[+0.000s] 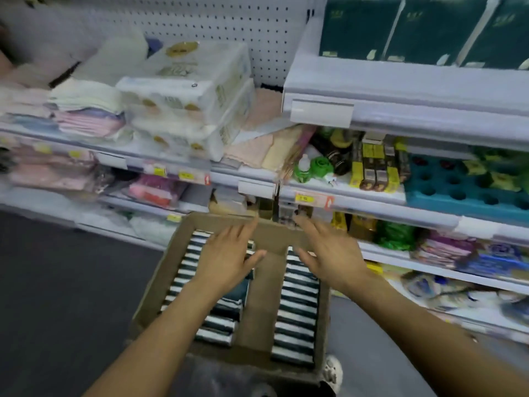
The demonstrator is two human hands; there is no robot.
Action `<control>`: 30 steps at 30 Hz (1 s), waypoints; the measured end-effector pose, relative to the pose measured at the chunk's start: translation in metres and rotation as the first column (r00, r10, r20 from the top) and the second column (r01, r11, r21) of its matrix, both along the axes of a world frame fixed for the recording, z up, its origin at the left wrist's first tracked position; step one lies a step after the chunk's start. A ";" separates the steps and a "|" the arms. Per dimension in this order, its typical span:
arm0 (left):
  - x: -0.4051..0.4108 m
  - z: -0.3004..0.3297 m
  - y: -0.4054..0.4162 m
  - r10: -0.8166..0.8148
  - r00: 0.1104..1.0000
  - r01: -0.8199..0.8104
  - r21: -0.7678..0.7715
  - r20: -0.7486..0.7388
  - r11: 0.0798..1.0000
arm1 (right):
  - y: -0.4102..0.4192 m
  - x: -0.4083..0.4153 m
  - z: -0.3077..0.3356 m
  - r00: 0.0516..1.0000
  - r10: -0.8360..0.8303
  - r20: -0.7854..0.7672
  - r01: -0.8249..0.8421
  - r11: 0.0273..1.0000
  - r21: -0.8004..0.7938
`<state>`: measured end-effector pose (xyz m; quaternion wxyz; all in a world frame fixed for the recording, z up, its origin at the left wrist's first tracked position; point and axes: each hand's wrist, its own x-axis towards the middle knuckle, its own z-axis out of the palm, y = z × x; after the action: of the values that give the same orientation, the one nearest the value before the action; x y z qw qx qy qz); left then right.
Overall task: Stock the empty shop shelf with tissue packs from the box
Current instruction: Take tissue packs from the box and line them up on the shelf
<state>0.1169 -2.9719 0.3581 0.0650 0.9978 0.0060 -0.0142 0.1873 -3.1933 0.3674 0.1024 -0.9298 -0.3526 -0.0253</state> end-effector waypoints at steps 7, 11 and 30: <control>-0.019 -0.103 0.034 0.142 0.962 -0.158 -0.051 -0.235 0.986 | 0.028 0.000 -0.100 0.954 -0.009 -0.299 -0.036 0.989 -0.142; -0.024 -0.161 0.058 0.192 0.909 -0.247 -0.108 -0.370 0.963 | 0.045 0.010 -0.155 0.923 -0.003 -0.386 -0.082 0.976 -0.203; -0.041 -0.283 0.111 -0.103 0.839 0.262 0.231 -0.534 0.937 | 0.167 0.024 -0.300 0.931 0.039 -0.362 -0.188 0.903 -0.386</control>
<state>0.0763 -2.8614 0.0753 -0.0899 0.9517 -0.0709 -0.2849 0.2116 -3.0264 0.0677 -0.0355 -0.8975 -0.3807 0.2200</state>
